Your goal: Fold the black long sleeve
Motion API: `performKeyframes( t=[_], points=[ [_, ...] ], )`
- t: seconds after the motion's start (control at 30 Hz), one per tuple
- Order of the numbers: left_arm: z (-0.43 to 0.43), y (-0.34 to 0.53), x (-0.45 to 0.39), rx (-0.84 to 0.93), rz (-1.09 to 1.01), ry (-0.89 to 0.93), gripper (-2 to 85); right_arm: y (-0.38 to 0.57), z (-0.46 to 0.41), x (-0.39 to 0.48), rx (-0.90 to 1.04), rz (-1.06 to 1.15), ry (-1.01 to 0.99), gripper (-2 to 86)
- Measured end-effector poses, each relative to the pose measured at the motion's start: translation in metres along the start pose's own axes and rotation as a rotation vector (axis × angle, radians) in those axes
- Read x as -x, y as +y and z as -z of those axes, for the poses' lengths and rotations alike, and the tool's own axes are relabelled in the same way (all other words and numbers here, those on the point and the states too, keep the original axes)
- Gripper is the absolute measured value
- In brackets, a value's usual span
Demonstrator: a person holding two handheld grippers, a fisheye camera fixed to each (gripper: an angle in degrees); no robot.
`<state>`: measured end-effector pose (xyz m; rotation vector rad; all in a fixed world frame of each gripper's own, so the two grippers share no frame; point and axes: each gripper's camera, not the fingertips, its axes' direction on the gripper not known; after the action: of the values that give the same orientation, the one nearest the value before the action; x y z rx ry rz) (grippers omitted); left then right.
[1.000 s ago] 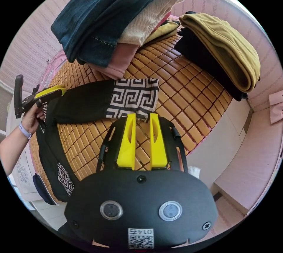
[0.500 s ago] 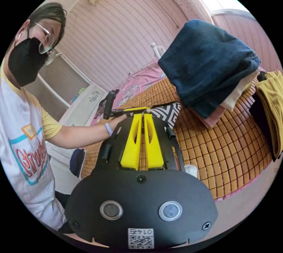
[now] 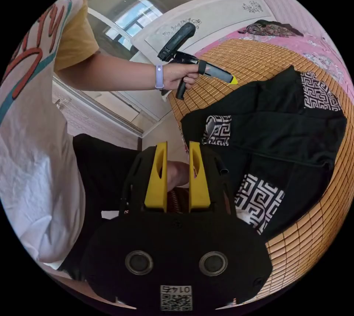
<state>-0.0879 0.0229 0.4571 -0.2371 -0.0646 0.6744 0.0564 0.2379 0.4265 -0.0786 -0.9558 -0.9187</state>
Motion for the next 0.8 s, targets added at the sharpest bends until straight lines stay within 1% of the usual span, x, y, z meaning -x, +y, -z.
performKeyframes(
  t=[0.03,0.1,0.2,0.27,0.3,0.37,0.47,0.57,0.63,0.7,0.8],
  points=[
    [0.003,0.007,0.008,0.009,0.020,0.000,3.8,-0.002,-0.013,-0.003,0.044,-0.033,-0.025,8.7],
    [0.013,0.029,0.030,0.034,0.076,0.009,4.1,-0.002,-0.022,-0.005,0.063,-0.042,-0.039,8.2],
    [0.017,0.039,0.050,0.018,0.116,0.045,4.6,-0.008,-0.019,-0.020,0.089,-0.077,0.080,7.2],
    [0.018,0.034,0.061,-0.017,0.118,0.065,5.2,-0.016,-0.002,-0.047,0.054,-0.133,0.278,6.7],
    [0.018,0.025,0.067,-0.044,0.107,0.073,5.7,-0.018,0.004,-0.056,0.037,-0.158,0.332,6.7],
    [0.016,0.006,0.078,-0.081,0.075,0.071,6.4,-0.030,0.034,-0.098,-0.053,-0.263,0.500,6.7],
    [0.011,-0.041,0.095,-0.131,0.025,0.076,6.9,-0.048,0.074,-0.155,-0.180,-0.383,0.653,7.8],
    [0.003,-0.093,0.111,-0.156,0.024,0.098,7.5,-0.067,0.100,-0.215,-0.252,-0.525,0.714,11.1],
    [-0.003,-0.122,0.116,-0.150,0.023,0.116,8.7,-0.078,0.109,-0.250,-0.274,-0.617,0.681,13.1],
    [-0.014,-0.152,0.116,-0.118,0.004,0.095,10.4,-0.088,0.112,-0.277,-0.284,-0.684,0.659,13.5],
    [-0.026,-0.174,0.121,-0.066,0.049,0.077,9.2,-0.107,0.106,-0.307,-0.206,-0.695,0.677,11.3]
  ],
)
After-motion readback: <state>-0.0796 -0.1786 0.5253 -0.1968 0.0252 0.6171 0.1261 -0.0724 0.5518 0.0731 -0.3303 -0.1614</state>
